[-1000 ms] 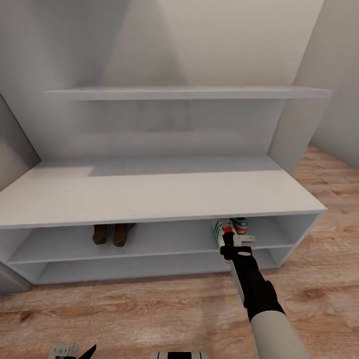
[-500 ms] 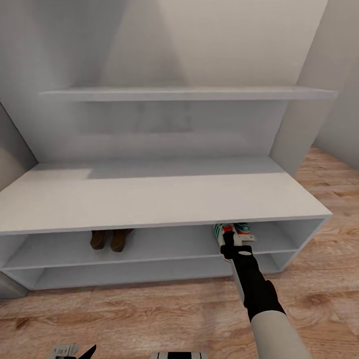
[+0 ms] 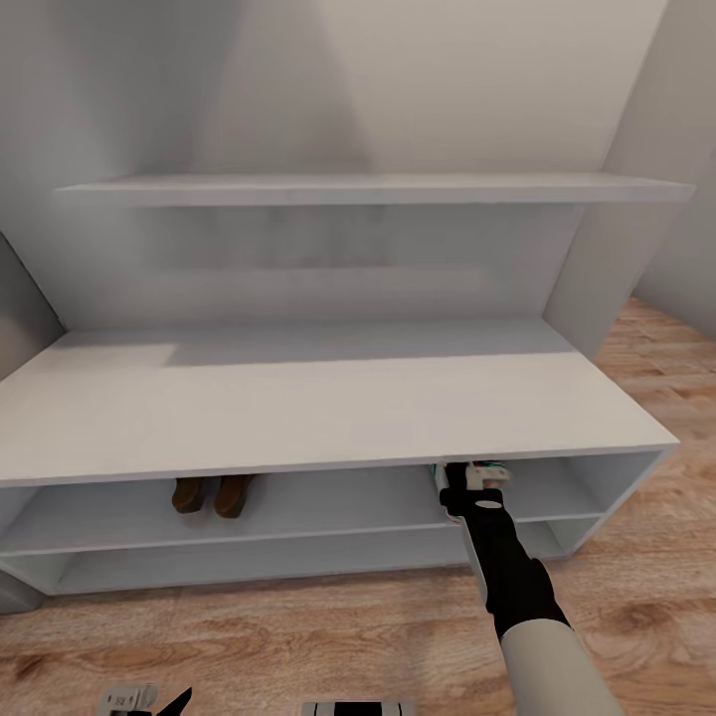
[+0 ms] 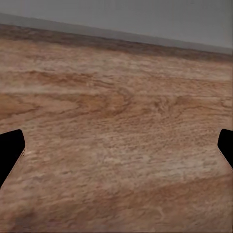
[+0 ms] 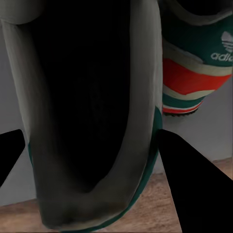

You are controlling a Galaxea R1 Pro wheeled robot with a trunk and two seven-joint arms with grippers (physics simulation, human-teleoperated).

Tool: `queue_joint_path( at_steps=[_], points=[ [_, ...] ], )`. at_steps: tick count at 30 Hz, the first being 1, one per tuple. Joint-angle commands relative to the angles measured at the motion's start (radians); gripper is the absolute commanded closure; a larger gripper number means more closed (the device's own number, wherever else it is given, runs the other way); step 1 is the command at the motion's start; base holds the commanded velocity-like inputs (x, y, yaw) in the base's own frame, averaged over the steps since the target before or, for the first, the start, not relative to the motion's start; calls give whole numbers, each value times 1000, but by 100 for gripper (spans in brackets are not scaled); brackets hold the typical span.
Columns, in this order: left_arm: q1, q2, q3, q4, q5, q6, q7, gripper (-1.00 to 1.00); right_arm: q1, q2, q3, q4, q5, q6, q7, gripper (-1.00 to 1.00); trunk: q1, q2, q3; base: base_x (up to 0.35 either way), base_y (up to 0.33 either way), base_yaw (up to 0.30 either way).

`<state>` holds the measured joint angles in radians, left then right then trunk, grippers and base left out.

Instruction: Pick up the two gym shoes and the two sandals from the corridor floor and place them onto the hallstand (shoe rack) in the corridor, making sure they are on the rack and not on the floor. Arrange them so the two gym shoes are next to each other and the two sandals are next to each other.

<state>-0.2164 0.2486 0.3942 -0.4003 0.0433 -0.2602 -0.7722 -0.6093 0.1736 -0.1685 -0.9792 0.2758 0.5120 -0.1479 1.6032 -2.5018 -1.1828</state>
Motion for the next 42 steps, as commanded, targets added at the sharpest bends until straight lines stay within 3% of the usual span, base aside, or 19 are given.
queue_joint_path(
  at_steps=[1,7,8,24,42],
  points=[
    [-1,0,3,1,3,-1,-6,-100,0,1,-2,14,3,5,1,100,0,0,-1,161,0,0],
    [-1,0,4,1,2,-1,-6,-100,0,1,-2,14,3,5,1,100,0,0,-1,57,0,0],
    [-1,0,3,1,2,-1,-6,-100,0,1,-2,14,3,5,1,-100,0,0,-1,9,0,0],
    [-1,0,5,1,3,-1,-7,-100,0,1,-2,14,3,6,2,-100,0,0,-1,-9,-2,0],
    [-1,0,6,1,3,-1,-6,-100,0,1,-2,15,3,5,2,-100,0,0,-1,-264,-128,0]
  ],
)
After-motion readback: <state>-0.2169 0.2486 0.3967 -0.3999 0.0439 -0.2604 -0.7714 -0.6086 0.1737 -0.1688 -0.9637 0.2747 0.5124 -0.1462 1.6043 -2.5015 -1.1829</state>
